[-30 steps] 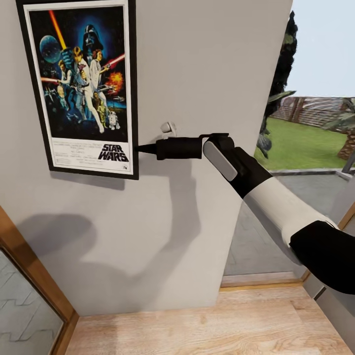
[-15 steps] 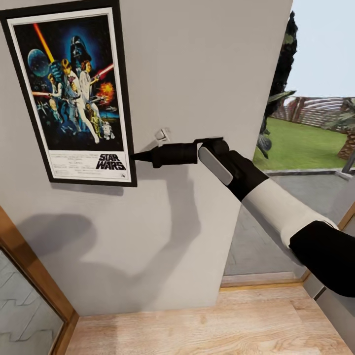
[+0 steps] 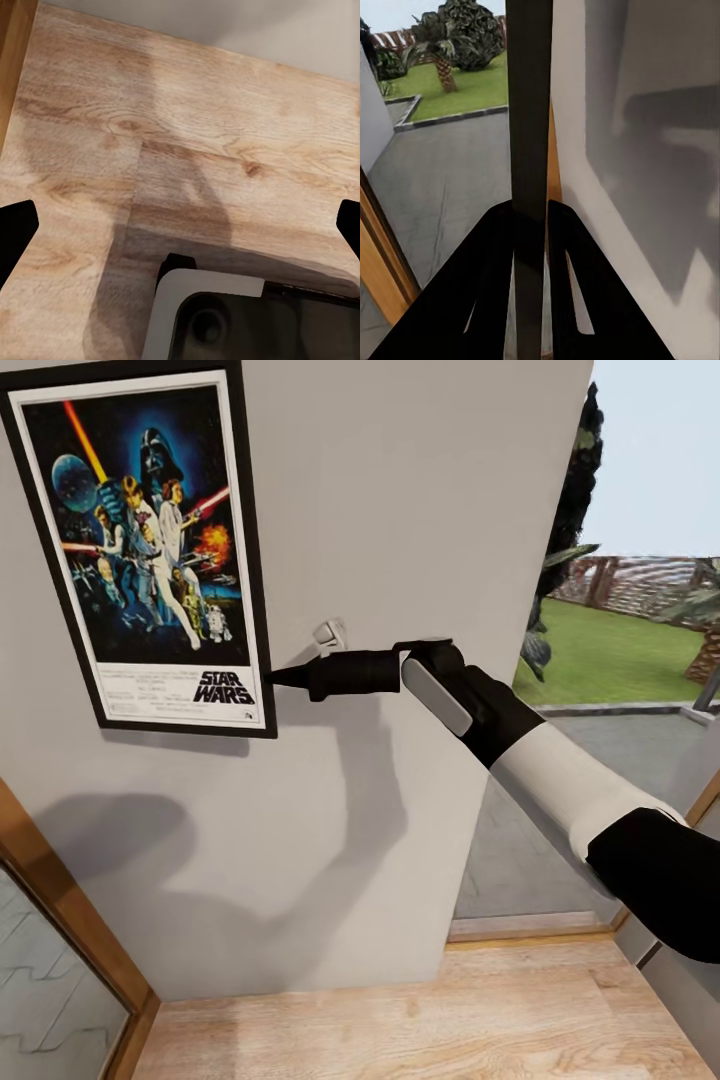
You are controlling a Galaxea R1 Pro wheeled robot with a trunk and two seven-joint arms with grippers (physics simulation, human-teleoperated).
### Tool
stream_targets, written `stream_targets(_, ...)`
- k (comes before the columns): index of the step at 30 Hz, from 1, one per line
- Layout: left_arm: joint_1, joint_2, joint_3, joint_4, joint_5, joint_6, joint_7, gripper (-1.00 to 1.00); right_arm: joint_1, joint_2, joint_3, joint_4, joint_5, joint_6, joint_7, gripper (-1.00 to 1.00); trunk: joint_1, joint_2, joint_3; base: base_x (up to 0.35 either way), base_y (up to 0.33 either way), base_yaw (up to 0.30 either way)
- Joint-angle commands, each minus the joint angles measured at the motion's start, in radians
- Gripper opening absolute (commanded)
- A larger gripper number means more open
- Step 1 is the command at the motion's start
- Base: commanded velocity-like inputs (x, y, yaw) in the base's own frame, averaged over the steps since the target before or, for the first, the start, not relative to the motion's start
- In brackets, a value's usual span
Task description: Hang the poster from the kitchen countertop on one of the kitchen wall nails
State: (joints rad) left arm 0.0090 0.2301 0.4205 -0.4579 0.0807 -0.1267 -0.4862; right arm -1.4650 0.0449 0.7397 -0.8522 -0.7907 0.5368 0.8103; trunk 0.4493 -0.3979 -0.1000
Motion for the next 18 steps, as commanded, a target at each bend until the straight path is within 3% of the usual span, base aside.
stream_targets(1, 0.0, 0.0, 0.001, -0.001, 0.008, 0.002, -0.006, 1.0, -0.001, 0.0, 0.001, 0.001, -0.012, 0.009, 0.001, -1.0, 0.001, -0.002, -0.002, 0.0, 0.0, 0.0)
stream_targets(18, 0.0, 0.0, 0.001, 0.0, 0.008, 0.002, -0.003, 1.0, 0.027, -0.003, 0.0, 0.003, -0.017, 0.006, 0.003, -1.0, 0.001, -0.002, -0.002, 0.0, 0.0, 0.0)
